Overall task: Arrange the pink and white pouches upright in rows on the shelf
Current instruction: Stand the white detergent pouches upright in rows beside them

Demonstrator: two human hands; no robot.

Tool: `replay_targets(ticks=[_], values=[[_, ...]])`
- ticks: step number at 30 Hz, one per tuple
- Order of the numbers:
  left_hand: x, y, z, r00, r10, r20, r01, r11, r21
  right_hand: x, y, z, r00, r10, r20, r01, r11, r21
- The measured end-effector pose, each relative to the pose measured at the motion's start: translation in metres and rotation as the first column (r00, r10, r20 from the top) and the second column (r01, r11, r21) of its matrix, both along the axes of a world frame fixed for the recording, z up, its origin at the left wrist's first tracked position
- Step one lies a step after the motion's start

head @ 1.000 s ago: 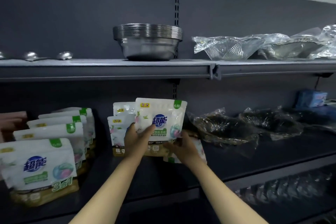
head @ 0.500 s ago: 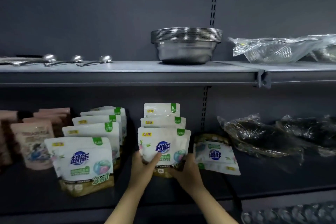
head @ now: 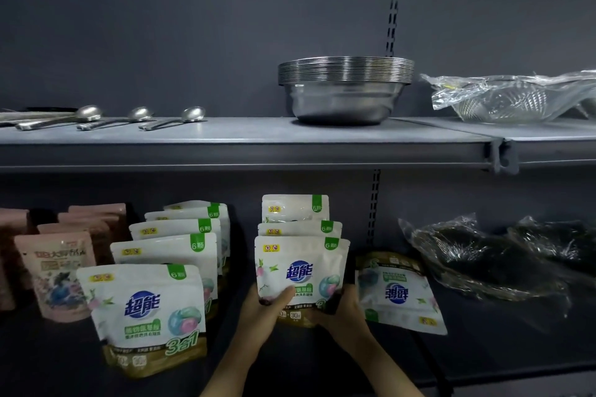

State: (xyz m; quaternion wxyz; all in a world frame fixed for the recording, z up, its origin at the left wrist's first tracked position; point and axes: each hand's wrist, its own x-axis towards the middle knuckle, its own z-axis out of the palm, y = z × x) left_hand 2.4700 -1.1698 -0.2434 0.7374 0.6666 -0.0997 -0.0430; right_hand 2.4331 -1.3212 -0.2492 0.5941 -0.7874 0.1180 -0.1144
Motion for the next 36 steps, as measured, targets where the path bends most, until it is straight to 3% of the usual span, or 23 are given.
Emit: replay_targets(ticks=[16,27,29,31,33,36], values=[[0.014,-0.007,-0.009,0.992,0.123,-0.026,-0.122,0.992,0.033,0.004,-0.009,0.001,0.999,0.040,-0.025,-0.042,0.995,-0.090],[-0.005,-0.007,-0.009,0.972,0.206,0.111,-0.215,0.974,0.077,-0.008,-0.010,0.004,0.999,0.048,-0.010,-0.049,0.983,-0.175],[-0.011,-0.006,-0.007,0.891,0.377,0.252,-0.414,0.903,0.116,-0.009,-0.013,0.003,1.000,0.019,-0.017,-0.022,0.978,-0.208],[-0.017,-0.007,0.000,0.711,0.498,0.497,-0.619,0.778,0.105,-0.010,-0.020,0.004,0.999,-0.040,-0.005,0.037,0.964,-0.265],[-0.022,-0.014,0.009,0.579,0.483,0.657,-0.682,0.729,0.065,-0.012,-0.028,0.008,0.994,-0.111,0.003,0.106,0.936,-0.336],[-0.027,-0.037,0.025,0.519,0.361,0.774,-0.634,0.770,0.066,-0.015,-0.038,0.013,0.985,-0.171,0.013,0.162,0.906,-0.391]])
